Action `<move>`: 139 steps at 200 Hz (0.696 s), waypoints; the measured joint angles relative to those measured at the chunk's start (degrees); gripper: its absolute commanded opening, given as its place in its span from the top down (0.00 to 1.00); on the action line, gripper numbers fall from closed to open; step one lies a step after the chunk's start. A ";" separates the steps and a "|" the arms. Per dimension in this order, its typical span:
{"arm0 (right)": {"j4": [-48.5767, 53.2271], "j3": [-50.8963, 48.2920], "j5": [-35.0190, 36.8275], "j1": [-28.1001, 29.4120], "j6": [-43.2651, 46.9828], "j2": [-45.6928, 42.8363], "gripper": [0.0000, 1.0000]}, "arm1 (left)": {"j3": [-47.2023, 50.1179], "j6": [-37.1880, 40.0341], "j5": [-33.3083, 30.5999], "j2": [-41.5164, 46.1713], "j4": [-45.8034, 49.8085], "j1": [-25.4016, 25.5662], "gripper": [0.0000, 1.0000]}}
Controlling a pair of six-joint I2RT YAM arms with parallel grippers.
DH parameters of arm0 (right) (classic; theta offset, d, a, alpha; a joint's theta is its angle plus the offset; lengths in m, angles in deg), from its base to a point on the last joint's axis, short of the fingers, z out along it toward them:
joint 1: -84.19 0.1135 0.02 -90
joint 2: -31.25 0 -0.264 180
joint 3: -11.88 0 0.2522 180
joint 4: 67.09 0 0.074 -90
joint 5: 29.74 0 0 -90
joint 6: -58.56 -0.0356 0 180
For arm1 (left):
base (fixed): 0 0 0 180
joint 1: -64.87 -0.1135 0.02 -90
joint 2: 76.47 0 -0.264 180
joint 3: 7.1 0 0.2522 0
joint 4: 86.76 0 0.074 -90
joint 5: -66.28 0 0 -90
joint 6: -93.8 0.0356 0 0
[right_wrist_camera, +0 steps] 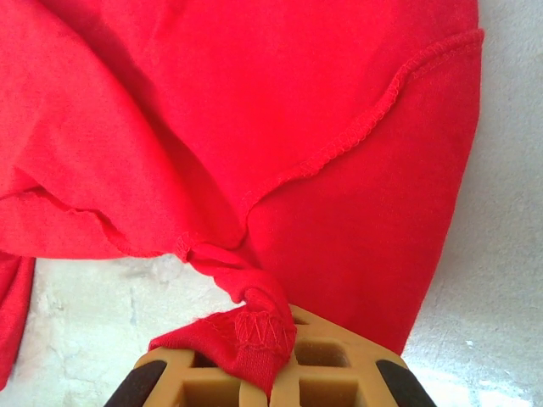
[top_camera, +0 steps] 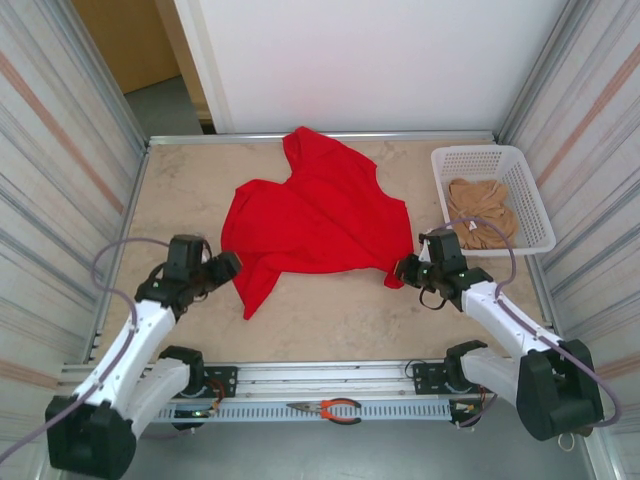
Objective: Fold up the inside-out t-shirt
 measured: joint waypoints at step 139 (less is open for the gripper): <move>-1.60 0.02 -0.33 0.00 0.02 3.82 1.00 | -14.25 7.45 1.95 -34.42 -9.60 -1.25 0.43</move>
